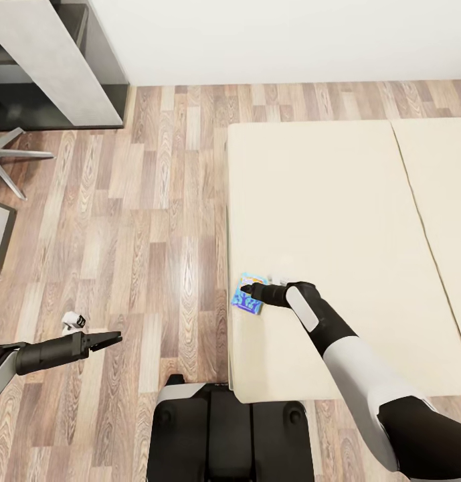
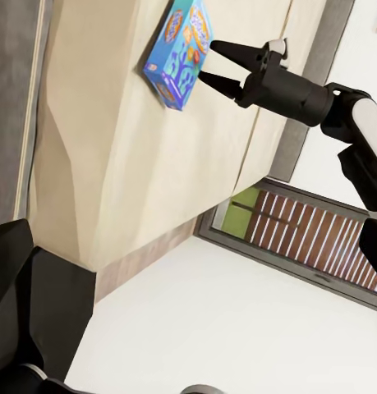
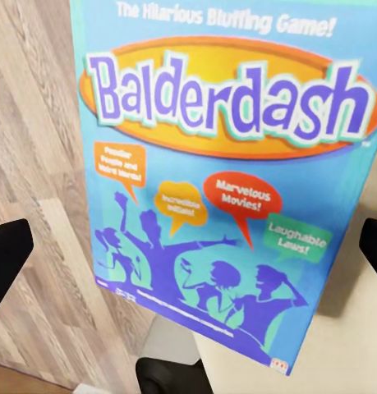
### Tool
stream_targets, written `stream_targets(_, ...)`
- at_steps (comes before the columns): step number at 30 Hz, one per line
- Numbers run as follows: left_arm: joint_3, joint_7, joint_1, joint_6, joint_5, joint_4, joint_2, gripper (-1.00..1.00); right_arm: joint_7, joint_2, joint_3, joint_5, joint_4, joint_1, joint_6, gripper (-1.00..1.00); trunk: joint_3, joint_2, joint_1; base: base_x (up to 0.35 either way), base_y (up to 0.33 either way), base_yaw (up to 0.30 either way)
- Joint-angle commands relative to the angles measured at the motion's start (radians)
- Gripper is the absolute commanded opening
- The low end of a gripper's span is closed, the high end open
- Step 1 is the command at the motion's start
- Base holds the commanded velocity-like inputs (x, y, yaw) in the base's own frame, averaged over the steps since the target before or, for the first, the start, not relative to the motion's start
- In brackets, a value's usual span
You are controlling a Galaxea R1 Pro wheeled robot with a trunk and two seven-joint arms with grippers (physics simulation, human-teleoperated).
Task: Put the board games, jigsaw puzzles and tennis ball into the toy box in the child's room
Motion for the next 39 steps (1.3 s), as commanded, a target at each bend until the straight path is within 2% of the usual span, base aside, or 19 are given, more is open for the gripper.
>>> stream_targets(1, -0.003, 0.0, -0.001, 0.009, 0.007, 0.0, 0.001, 1.0, -0.001, 0.0, 0.001, -0.001, -0.001, 0.0, 0.004, 1.0, -0.002, -0.002, 0.001, 0.0, 0.0, 0.0)
stream_targets(39, -0.003, 0.0, -0.001, 0.009, 0.006, 0.0, 0.001, 1.0, -0.001, 0.001, 0.001, -0.008, -0.032, 0.0, 0.003, 1.0, -0.009, -0.002, 0.001, 0.0, 0.0, 0.0)
